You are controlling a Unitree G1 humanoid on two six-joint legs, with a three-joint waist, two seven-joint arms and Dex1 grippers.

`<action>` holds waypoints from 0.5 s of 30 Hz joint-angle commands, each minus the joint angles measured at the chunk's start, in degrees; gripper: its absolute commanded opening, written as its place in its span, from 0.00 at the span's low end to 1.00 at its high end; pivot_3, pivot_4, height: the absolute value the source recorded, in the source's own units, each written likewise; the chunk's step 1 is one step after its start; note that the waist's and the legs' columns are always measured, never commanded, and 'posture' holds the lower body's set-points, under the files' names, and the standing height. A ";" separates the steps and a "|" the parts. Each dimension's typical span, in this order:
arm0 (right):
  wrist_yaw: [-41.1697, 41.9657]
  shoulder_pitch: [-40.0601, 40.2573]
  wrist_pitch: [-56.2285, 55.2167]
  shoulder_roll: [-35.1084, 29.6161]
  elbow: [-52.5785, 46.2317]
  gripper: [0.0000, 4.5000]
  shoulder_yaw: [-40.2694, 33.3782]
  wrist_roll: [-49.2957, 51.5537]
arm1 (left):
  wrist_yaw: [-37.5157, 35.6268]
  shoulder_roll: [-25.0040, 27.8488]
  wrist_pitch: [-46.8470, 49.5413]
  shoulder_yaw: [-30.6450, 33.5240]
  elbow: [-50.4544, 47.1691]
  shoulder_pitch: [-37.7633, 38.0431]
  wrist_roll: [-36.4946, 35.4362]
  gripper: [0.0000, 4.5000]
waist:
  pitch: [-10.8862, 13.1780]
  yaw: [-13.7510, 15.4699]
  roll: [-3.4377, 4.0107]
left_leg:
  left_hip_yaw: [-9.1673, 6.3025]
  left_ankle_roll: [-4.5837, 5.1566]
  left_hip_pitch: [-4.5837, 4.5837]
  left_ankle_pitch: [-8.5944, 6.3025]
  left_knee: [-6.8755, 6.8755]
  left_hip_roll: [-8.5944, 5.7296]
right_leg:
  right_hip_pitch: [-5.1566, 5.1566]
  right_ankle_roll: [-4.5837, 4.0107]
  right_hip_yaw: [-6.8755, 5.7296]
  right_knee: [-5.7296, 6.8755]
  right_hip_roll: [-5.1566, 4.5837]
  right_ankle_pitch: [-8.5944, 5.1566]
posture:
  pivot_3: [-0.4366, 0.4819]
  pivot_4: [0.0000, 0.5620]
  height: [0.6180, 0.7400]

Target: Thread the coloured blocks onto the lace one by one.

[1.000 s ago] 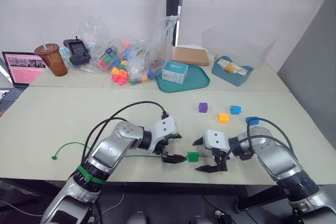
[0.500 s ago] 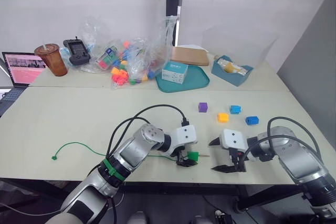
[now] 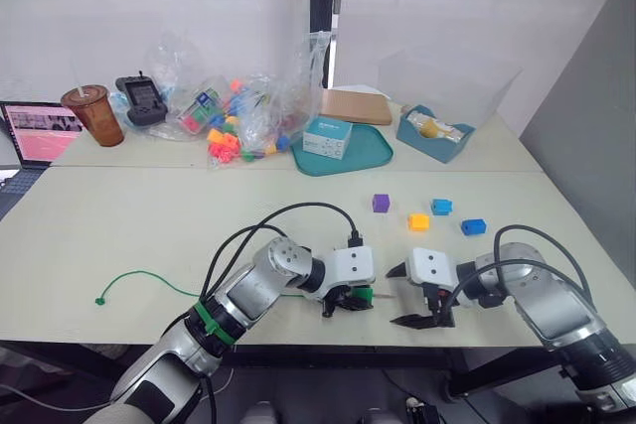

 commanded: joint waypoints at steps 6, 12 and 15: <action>-2.12 -1.88 -2.51 1.95 3.10 0.59 1.62 -2.36 | -0.97 0.83 1.14 -2.23 3.29 1.04 2.25 0.28 | 0.00 -0.17 0.00 | 0.00 0.00 0.12 0.00 0.00 0.00 | 0.15 0.00 -0.01 0.00 0.00 0.00 | 0.48 0.27 1.00; -1.93 -1.48 -3.85 1.65 4.16 0.14 1.92 -2.62 | -1.25 1.46 1.19 -1.81 2.89 1.22 2.07 0.28 | 0.00 -0.23 0.00 | 0.00 0.00 0.17 0.00 0.00 0.01 | 0.21 0.00 0.00 0.00 0.00 0.00 | 0.48 0.27 1.00; -1.77 -1.79 -4.65 1.73 4.92 0.00 2.14 -2.71 | -2.10 3.23 2.43 -0.48 0.56 2.52 0.91 0.28 | 0.00 -0.55 0.00 | 0.00 0.00 0.17 0.00 0.00 0.01 | 0.21 0.00 -0.01 0.00 0.01 0.00 | 0.48 0.27 1.00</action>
